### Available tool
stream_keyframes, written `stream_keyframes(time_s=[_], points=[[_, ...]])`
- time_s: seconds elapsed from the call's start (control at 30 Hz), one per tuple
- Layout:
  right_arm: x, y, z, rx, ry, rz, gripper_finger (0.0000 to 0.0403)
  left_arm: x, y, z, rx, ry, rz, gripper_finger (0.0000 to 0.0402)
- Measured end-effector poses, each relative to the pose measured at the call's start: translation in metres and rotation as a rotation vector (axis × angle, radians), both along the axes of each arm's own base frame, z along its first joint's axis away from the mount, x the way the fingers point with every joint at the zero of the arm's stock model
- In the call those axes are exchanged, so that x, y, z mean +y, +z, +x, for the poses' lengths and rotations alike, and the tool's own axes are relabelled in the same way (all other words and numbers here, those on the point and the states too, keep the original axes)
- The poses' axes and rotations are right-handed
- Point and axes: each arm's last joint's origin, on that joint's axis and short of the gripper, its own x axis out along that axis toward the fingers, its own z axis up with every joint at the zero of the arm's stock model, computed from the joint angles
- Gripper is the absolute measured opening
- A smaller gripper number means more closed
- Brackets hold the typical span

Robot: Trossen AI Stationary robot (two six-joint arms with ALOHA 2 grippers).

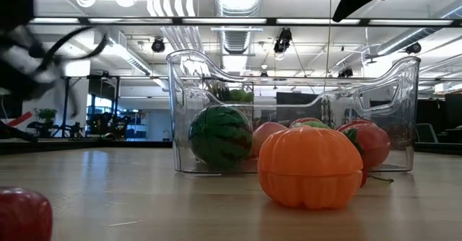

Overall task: Pick and placing Produce into tupperware
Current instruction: Put the strawberry into the transparent bin

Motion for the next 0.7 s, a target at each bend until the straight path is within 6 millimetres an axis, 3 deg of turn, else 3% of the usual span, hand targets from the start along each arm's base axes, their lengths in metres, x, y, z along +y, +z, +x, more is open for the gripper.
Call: stream_keyframes(time_s=[0.2,0.37,0.47,0.57,0.7], points=[[0.0,0.0,0.0,-0.001,0.0,0.0,0.0363,0.03,0.057,0.018,-0.406,0.165,0.131,0.0131],[0.0,-0.001,-0.001,0.003,-0.043,0.022,0.0363,0.043,0.129,0.031,-1.017,0.125,0.055,0.0132],[-0.001,-0.002,-0.003,0.022,-0.069,0.028,0.0363,0.049,0.161,0.038,-1.37,0.069,-0.02,0.0132],[-0.003,-0.004,-0.008,0.066,-0.113,0.029,0.0363,0.054,0.176,0.046,-1.552,0.034,-0.004,0.0132],[-0.004,-0.004,-0.021,0.105,-0.199,-0.001,0.0363,0.06,0.169,0.067,-1.525,0.032,0.036,0.0132]])
